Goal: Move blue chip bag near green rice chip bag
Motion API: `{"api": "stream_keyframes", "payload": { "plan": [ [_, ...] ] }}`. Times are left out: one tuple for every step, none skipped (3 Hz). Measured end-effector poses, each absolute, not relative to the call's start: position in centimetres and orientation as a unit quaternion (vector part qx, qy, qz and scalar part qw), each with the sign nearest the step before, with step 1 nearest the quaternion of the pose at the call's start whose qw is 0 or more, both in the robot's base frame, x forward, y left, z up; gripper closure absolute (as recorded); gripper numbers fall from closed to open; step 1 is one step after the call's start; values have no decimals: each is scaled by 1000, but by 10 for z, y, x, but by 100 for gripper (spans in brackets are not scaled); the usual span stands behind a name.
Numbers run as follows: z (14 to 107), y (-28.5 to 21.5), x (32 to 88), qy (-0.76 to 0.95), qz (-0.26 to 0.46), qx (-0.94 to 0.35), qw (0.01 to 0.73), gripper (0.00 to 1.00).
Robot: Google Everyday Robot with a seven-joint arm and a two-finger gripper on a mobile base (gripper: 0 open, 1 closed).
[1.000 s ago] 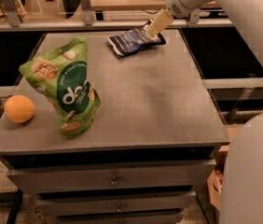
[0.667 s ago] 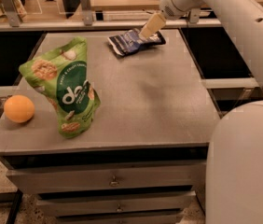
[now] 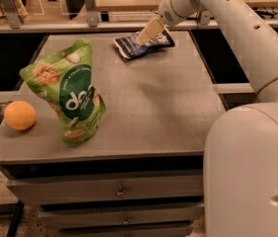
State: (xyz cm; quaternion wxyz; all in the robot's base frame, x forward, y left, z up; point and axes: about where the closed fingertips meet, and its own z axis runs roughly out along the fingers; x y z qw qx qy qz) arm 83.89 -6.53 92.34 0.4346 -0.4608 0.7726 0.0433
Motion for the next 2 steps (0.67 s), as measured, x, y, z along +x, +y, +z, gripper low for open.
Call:
{"api": "stream_keyframes", "payload": {
  "plan": [
    [911,-47,843,772,62,-469,425,0],
    [894,-37,846,778,77,-469,412,0]
  ]
}}
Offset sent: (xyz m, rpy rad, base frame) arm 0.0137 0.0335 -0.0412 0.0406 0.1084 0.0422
